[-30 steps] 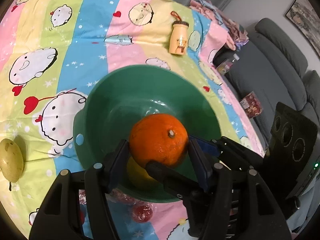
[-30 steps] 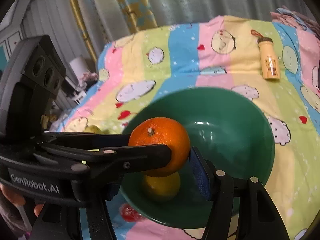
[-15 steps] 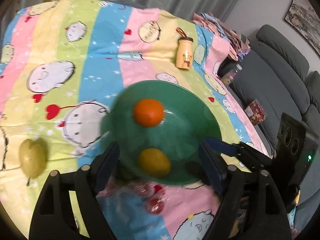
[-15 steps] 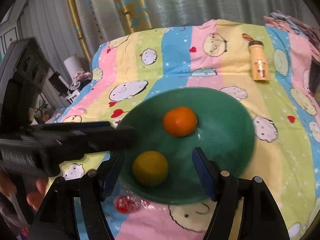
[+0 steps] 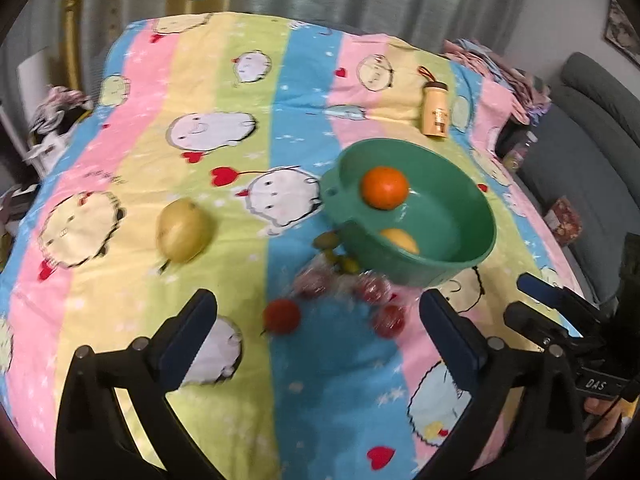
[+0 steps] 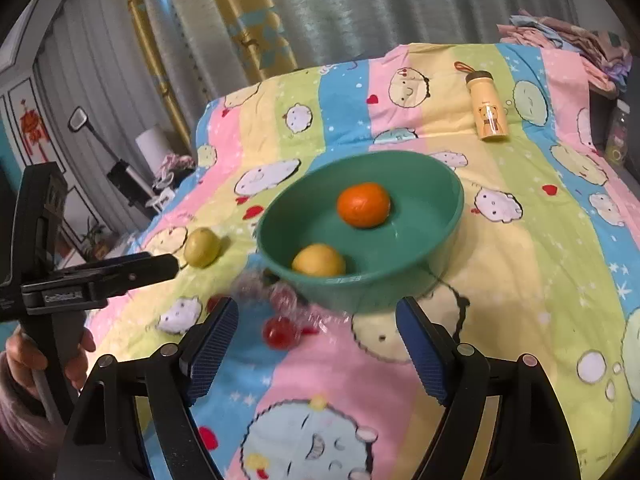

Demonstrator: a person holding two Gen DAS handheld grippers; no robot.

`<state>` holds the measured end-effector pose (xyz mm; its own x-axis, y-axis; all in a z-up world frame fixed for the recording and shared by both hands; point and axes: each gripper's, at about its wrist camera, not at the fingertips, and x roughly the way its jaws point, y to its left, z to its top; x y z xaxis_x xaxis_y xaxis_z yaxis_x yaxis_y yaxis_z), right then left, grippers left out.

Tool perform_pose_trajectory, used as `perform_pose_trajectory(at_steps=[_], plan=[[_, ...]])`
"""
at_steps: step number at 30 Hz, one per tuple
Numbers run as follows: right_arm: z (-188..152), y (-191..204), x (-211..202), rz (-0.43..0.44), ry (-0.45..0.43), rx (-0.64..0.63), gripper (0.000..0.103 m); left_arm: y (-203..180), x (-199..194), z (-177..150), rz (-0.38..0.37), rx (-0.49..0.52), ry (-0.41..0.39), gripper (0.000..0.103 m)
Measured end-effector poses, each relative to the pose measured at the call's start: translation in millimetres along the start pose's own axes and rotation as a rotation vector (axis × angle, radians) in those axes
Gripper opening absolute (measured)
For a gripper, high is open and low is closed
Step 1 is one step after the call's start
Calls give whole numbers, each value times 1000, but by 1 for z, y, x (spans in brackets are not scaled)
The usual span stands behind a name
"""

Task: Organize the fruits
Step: 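Lift the left gripper out of the bowl and back away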

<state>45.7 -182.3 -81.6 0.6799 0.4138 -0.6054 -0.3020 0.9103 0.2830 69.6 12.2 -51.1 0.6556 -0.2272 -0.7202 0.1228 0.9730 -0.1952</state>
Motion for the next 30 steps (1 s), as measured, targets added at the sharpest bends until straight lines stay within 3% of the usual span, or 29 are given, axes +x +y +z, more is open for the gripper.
perform_pose_trajectory(at_steps=[14,19,23,30], plan=[[-11,55,-29,-7,-13,-122,82,-5,-55,-28,82,32,-86,103],[-11,63,-36,-27,-21,-134,83,-8,-66,-34,76,41,-102,103],[-11,65,-42,-38,-30,-138,91,-11,-73,-36,66,49,-128,103],[-10,67,-44,-49,-40,-143,92,-13,-80,-38,72,49,-171,103]])
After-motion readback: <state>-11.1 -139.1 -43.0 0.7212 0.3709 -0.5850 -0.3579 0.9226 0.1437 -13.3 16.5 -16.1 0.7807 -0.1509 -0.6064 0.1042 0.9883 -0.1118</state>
